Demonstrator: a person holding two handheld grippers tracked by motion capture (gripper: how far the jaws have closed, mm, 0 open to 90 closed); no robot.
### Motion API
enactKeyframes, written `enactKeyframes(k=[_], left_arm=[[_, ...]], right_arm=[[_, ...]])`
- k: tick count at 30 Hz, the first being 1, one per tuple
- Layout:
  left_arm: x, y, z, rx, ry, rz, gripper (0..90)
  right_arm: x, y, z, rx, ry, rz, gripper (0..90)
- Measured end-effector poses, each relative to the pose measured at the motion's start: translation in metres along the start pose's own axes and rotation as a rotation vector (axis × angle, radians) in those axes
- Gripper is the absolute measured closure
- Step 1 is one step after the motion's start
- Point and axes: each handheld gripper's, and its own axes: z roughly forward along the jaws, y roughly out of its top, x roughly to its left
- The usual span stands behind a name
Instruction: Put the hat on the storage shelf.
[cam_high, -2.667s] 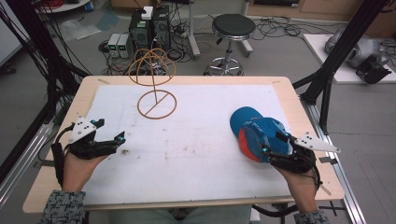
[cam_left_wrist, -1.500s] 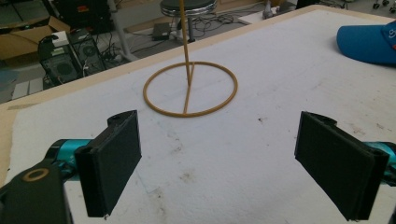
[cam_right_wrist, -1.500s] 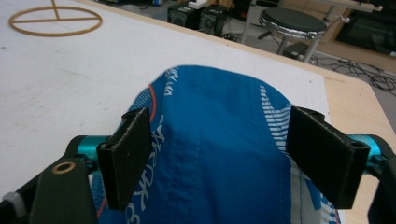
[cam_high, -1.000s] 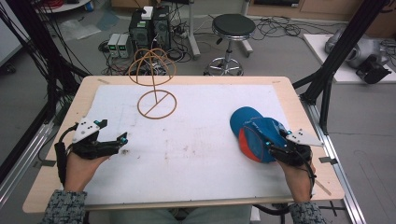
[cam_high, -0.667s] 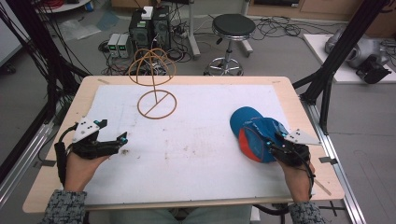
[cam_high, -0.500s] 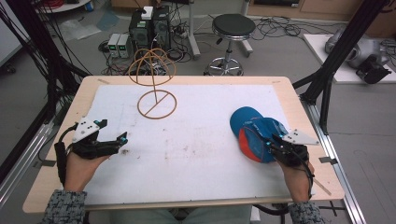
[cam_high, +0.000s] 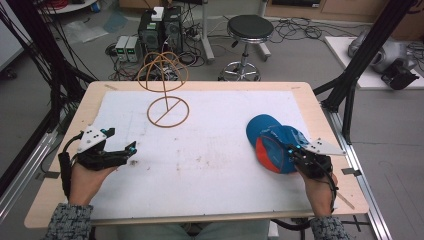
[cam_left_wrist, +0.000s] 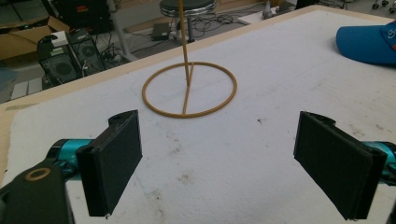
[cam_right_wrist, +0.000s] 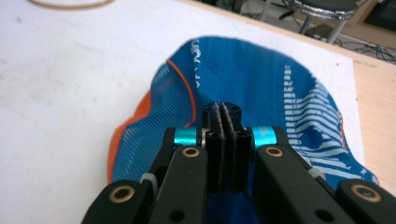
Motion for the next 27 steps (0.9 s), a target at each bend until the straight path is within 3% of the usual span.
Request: enactKeyframes(k=[4, 7, 10, 27], left_arm=[[0.001, 0.000, -0.001, -0.001, 0.001, -0.001, 15.4], [0.002, 0.001, -0.003, -0.007, 0.006, -0.002, 15.4], [0.002, 0.002, -0.004, -0.013, 0.009, -0.006, 15.4], [0.005, 0.005, -0.009, -0.032, 0.012, -0.010, 15.4]], right_arm=[[0.000, 0.006, -0.002, -0.020, 0.011, 0.015, 88.3], [0.000, 0.016, -0.003, -0.055, 0.042, 0.067, 88.3], [-0.001, 0.027, -0.001, -0.065, 0.051, 0.087, 88.3], [0.002, 0.095, 0.016, -0.164, 0.070, 0.131, 88.4]])
